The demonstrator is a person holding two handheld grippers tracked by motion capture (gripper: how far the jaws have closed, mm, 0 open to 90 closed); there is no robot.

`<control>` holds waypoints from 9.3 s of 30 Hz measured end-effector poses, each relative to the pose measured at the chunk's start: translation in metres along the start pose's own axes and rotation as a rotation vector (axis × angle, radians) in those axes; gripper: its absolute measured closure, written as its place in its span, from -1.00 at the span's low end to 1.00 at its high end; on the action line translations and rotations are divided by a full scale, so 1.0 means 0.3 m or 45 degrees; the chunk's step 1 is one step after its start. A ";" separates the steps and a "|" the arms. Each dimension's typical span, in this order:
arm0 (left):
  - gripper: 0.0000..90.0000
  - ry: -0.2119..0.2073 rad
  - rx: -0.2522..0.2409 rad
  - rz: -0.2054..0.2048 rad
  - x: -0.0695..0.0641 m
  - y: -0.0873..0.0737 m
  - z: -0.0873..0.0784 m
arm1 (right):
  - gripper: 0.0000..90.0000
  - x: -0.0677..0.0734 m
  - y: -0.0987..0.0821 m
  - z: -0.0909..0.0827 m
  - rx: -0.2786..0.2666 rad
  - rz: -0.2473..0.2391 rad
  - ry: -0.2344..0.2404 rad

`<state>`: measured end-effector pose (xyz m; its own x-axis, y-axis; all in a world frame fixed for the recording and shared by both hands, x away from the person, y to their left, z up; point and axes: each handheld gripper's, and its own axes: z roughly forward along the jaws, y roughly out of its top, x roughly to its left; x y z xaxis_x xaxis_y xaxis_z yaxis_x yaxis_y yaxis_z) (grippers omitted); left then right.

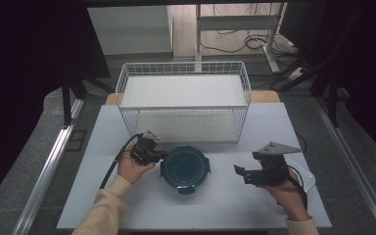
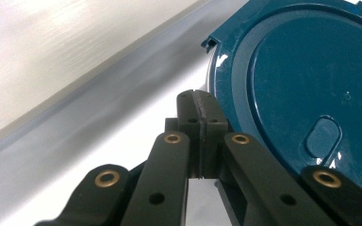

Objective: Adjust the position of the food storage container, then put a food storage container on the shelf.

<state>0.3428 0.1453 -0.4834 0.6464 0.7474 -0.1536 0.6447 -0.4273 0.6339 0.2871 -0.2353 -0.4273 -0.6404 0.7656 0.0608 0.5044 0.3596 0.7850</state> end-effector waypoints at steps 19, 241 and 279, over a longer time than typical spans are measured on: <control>1.00 -0.017 -0.065 -0.013 -0.028 0.009 -0.020 | -0.63 -0.003 0.018 -0.006 -0.025 0.009 0.005; -0.21 -0.386 -0.271 -0.435 -0.102 0.204 -0.312 | -0.19 0.093 0.335 0.094 -0.066 0.395 0.405; -0.21 -0.350 -0.325 -0.389 -0.008 0.395 -0.459 | -0.17 0.070 0.569 0.076 -0.124 0.367 0.420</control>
<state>0.3613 0.1630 -0.3035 0.5488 0.6426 -0.5347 0.7236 -0.0449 0.6888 0.3728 -0.1457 -0.3062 -0.6404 0.6103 0.4663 0.6423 0.0926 0.7609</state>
